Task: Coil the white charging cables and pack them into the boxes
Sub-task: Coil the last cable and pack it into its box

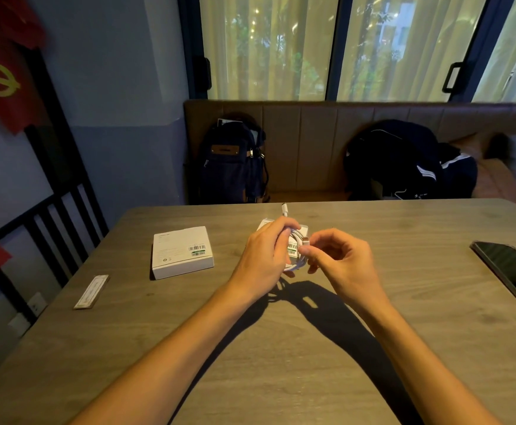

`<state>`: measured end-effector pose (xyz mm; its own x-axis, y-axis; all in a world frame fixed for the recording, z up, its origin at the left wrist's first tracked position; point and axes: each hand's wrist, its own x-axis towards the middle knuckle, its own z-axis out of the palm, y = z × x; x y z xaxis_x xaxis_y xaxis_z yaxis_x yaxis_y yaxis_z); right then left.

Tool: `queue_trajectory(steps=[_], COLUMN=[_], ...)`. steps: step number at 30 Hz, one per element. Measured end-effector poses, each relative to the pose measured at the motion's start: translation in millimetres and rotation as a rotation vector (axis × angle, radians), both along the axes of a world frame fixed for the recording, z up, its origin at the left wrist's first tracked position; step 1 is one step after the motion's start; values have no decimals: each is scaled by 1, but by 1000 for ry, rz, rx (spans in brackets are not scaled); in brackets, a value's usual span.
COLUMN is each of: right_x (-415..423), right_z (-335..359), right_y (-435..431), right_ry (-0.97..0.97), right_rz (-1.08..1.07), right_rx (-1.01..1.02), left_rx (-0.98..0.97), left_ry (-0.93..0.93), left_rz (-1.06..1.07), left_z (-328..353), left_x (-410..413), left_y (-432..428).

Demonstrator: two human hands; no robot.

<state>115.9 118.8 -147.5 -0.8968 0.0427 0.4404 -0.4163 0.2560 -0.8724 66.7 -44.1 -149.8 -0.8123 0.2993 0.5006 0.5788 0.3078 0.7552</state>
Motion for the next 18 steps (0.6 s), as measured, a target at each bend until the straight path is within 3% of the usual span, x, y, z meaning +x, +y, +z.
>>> queue_trajectory(steps=[4, 8, 18], right_x=[-2, -3, -1], right_z=[-3, -2, 0], right_y=[3, 6, 1], right_ry=[-8, 2, 38], right_rz=[12, -22, 12], right_rx=[85, -3, -49], left_rx=[123, 135, 158], left_ry=[-277, -434, -521], left_rz=[-98, -258, -350], left_z=[5, 12, 17], left_x=[3, 0, -12], left_y=[0, -5, -28])
